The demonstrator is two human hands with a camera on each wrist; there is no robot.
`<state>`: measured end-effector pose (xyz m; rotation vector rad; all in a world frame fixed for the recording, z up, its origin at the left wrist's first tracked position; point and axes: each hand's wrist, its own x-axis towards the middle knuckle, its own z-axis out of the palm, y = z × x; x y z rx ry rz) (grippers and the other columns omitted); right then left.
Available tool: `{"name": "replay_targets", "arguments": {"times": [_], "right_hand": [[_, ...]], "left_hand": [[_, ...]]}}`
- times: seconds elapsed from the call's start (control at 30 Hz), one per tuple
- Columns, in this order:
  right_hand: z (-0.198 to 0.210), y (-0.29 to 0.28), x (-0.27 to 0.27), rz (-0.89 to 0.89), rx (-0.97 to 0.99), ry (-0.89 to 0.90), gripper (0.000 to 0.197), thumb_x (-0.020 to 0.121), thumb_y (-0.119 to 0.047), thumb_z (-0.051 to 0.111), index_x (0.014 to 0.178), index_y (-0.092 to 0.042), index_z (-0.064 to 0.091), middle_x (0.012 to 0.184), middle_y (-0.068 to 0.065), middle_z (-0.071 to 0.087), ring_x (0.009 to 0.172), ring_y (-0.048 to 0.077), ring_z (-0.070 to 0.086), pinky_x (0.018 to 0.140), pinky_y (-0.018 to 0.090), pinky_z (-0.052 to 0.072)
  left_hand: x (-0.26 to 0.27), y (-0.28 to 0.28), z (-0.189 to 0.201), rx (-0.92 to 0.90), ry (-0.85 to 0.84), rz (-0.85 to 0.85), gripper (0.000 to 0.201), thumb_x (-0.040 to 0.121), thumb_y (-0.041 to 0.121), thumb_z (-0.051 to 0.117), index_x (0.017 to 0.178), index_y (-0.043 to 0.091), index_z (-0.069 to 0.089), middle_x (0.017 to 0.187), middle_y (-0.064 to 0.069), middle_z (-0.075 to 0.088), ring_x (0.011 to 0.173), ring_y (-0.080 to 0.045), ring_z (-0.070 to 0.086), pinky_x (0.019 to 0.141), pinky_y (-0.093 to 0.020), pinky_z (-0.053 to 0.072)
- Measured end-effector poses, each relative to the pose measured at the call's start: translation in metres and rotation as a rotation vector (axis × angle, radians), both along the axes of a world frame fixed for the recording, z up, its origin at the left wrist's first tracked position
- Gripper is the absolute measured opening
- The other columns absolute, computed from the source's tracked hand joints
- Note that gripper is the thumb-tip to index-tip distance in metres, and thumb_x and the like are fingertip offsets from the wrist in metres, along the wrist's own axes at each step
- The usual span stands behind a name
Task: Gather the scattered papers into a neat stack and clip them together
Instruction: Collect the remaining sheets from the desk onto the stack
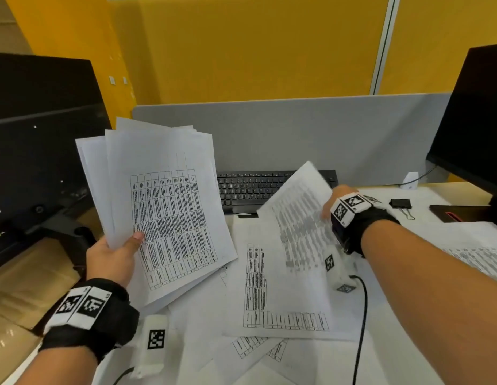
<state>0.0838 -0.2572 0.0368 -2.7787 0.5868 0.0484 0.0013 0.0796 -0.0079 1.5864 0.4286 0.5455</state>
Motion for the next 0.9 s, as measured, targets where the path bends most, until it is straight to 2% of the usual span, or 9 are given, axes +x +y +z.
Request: {"name": "replay_targets", "arguments": {"times": [0.1,0.17,0.23,0.37,0.5,0.57,0.67,0.8,0.9], "right_hand": [[-0.022,0.009,-0.007,0.071,-0.091,0.191,0.037,0.078,-0.033,0.069,0.107,-0.012,0.064,0.105,0.011,0.066,0.1,0.032,0.061,0.095,0.056,0.045],[-0.047,0.018,-0.011,0.114,-0.072,0.313,0.057,0.074,-0.04,0.068,0.124,-0.015,0.056,0.124,0.012,0.058,0.114,0.034,0.055,0.099,0.055,0.043],[-0.068,0.023,-0.012,0.155,-0.03,0.356,0.056,0.071,-0.034,0.067,0.122,-0.013,0.057,0.128,0.013,0.056,0.116,0.035,0.054,0.098,0.051,0.044],[-0.066,0.027,-0.027,0.117,0.09,0.275,0.01,0.08,-0.018,0.058,0.088,-0.017,0.063,0.117,0.01,0.06,0.107,0.03,0.058,0.088,0.039,0.045],[-0.061,0.021,-0.027,0.007,0.11,0.229,0.048,0.079,-0.013,0.064,0.126,-0.013,0.054,0.136,0.018,0.037,0.128,0.036,0.041,0.098,0.048,0.039],[-0.061,0.019,-0.026,0.019,0.105,0.17,0.044,0.078,-0.014,0.062,0.121,-0.012,0.053,0.132,0.018,0.04,0.123,0.037,0.044,0.095,0.047,0.041],[-0.049,0.012,-0.02,0.045,0.125,-0.014,0.012,0.084,-0.01,0.056,0.094,-0.006,0.059,0.116,0.018,0.06,0.103,0.034,0.06,0.082,0.035,0.048],[0.0,0.007,-0.01,0.077,0.268,-0.331,0.044,0.084,-0.004,0.056,0.124,-0.013,0.041,0.098,0.012,0.058,0.086,0.03,0.054,0.069,0.031,0.042],[0.049,0.006,-0.021,0.219,0.325,-0.506,0.052,0.084,-0.008,0.065,0.131,-0.019,0.045,0.115,0.01,0.061,0.091,0.026,0.056,0.073,0.03,0.042]], "left_hand": [[-0.003,-0.005,0.001,0.009,-0.001,0.001,0.039,0.088,0.014,0.058,0.126,0.006,0.052,0.124,-0.018,0.057,0.112,-0.035,0.053,0.09,-0.041,0.038],[-0.003,-0.006,0.001,0.007,-0.006,-0.004,0.04,0.088,0.015,0.059,0.126,0.007,0.052,0.121,-0.014,0.058,0.111,-0.033,0.052,0.091,-0.043,0.038],[-0.002,-0.002,0.0,0.025,-0.012,0.009,0.04,0.087,0.016,0.059,0.126,0.008,0.052,0.114,-0.009,0.057,0.109,-0.029,0.052,0.093,-0.044,0.038],[-0.001,0.009,-0.004,0.044,-0.037,0.057,0.041,0.084,0.013,0.064,0.123,0.002,0.055,0.115,-0.012,0.06,0.108,-0.03,0.056,0.095,-0.039,0.04],[-0.001,0.013,-0.005,0.033,-0.042,0.058,0.04,0.085,0.012,0.063,0.123,0.001,0.054,0.115,-0.012,0.059,0.106,-0.029,0.055,0.091,-0.035,0.038],[0.0,0.011,-0.005,0.031,-0.046,0.061,0.04,0.085,0.013,0.063,0.124,0.003,0.054,0.121,-0.016,0.059,0.11,-0.031,0.054,0.091,-0.036,0.038],[0.003,0.01,-0.006,0.024,-0.051,0.054,0.041,0.085,0.012,0.062,0.124,0.003,0.054,0.123,-0.017,0.059,0.106,-0.028,0.055,0.09,-0.035,0.039],[0.01,0.008,-0.009,0.028,-0.048,0.037,0.04,0.085,0.012,0.062,0.124,0.004,0.054,0.121,-0.017,0.06,0.105,-0.028,0.055,0.089,-0.036,0.04],[0.014,0.006,-0.012,0.021,-0.046,0.048,0.039,0.086,0.013,0.062,0.123,0.005,0.055,0.118,-0.015,0.06,0.105,-0.029,0.055,0.089,-0.037,0.04]]}}
